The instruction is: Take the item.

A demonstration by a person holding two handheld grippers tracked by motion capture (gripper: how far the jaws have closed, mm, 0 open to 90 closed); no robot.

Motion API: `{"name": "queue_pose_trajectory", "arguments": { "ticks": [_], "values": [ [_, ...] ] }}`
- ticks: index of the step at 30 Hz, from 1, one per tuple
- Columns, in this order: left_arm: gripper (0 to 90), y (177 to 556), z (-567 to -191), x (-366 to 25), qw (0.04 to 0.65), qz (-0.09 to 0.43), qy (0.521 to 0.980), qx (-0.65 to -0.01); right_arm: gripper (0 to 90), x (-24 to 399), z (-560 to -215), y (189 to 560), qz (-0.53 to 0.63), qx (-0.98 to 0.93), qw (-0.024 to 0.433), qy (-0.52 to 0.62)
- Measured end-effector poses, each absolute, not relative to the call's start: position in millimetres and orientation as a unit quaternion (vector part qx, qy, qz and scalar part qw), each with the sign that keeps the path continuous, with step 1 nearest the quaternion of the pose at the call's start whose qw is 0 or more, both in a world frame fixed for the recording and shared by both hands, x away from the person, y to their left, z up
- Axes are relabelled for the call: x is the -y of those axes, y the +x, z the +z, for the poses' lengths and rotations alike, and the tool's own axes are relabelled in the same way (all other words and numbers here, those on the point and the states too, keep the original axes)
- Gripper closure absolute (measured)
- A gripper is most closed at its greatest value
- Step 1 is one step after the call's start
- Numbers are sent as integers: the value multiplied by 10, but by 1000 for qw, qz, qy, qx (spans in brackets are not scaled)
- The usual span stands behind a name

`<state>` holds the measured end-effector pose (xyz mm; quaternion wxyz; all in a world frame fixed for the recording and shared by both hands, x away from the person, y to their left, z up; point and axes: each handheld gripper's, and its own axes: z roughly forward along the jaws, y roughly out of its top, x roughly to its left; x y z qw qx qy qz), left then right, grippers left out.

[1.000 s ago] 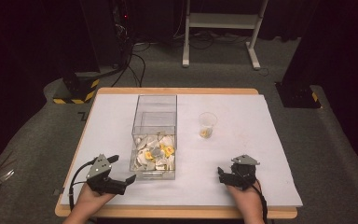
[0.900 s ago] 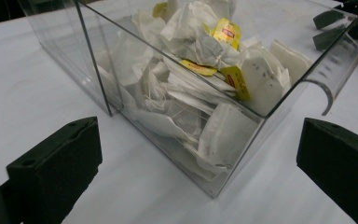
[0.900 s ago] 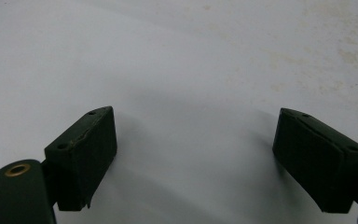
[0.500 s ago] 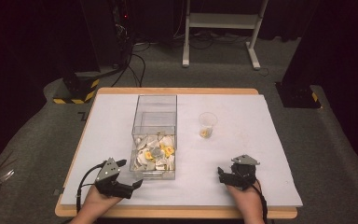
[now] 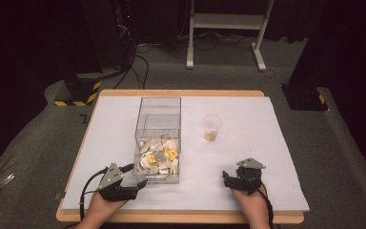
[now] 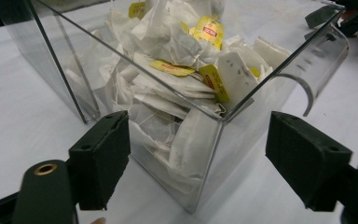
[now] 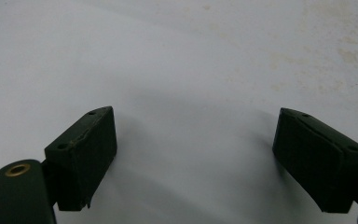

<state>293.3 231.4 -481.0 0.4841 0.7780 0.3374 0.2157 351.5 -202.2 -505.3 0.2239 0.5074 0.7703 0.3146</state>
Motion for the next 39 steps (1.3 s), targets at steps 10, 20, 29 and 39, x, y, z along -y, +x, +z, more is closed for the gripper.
{"name": "queue_pose_trajectory", "arguments": {
  "ticks": [10, 20, 29, 39],
  "values": [
    [303, 2874, -4767, -2270, 490, 250, 764, -338, 136, 2021, -5053, 3515, 315, -770, 224, 507],
    [444, 2860, -4735, -2295, 493, 278, 747, -349, 136, 2021, -5054, 3515, 315, -770, 225, 508],
    [548, 2896, -4710, -2343, 497, 294, 730, -364, 136, 2020, -5054, 3515, 315, -770, 225, 508],
    [551, 2932, -4700, -2302, 496, 303, 727, -367, 135, 2021, -5054, 3516, 315, -770, 225, 508]
  ]
}}
